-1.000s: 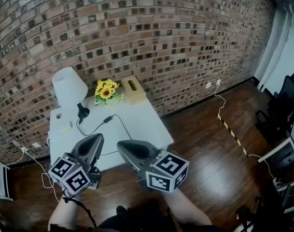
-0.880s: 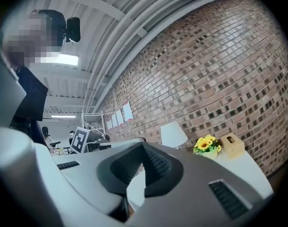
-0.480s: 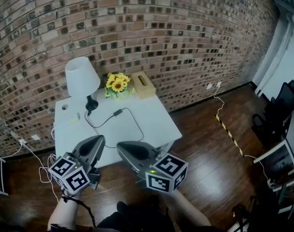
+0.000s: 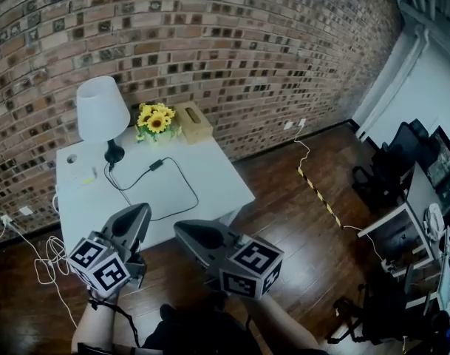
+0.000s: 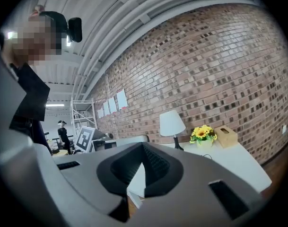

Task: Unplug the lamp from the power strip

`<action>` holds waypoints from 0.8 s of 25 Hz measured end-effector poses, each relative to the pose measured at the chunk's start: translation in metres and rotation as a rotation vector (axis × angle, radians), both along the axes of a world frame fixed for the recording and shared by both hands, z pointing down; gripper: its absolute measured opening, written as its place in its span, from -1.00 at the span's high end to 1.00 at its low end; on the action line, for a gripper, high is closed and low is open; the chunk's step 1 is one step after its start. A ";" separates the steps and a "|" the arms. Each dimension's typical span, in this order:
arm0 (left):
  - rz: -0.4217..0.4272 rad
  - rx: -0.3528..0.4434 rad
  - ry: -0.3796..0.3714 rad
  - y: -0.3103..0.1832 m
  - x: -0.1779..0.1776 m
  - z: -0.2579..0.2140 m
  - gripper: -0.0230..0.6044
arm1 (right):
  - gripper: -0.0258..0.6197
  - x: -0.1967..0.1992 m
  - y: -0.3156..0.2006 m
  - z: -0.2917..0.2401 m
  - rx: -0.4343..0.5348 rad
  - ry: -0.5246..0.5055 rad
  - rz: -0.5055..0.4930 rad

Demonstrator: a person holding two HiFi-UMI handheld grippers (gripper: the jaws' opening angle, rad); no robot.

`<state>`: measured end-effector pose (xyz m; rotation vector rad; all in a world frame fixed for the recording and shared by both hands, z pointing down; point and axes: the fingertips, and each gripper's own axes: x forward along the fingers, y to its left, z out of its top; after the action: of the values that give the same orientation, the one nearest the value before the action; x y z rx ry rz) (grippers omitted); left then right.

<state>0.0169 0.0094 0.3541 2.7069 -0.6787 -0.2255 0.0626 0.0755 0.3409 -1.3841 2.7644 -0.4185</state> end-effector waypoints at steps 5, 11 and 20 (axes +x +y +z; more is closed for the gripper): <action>0.080 0.055 -0.018 0.009 0.020 -0.006 0.90 | 0.93 0.011 0.001 0.000 0.004 -0.002 0.037; 0.112 0.082 -0.067 0.014 0.053 -0.009 0.90 | 0.93 0.040 0.008 -0.001 0.026 0.005 0.081; 0.153 0.105 -0.112 0.028 0.113 -0.014 0.90 | 0.93 0.105 0.021 -0.005 0.033 -0.050 0.132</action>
<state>0.1298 0.0373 0.3400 2.8738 -0.4988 -0.0732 0.1673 0.0962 0.3358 -1.5148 2.6092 -0.3948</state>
